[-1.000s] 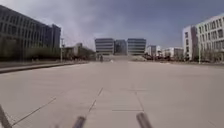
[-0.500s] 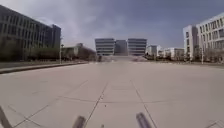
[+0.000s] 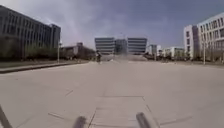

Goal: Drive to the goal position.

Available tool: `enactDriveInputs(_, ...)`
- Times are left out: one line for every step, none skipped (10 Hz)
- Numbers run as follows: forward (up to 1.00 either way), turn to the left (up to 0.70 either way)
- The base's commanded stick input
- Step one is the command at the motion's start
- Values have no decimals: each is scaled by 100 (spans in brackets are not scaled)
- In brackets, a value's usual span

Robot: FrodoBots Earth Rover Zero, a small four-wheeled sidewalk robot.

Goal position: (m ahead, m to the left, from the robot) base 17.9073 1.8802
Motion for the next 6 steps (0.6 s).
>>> enactDriveInputs(100, 0)
enactDriveInputs(100, 0)
enactDriveInputs(100, 0)
enactDriveInputs(100, 0)
enactDriveInputs(100, 0)
enactDriveInputs(100, 0)
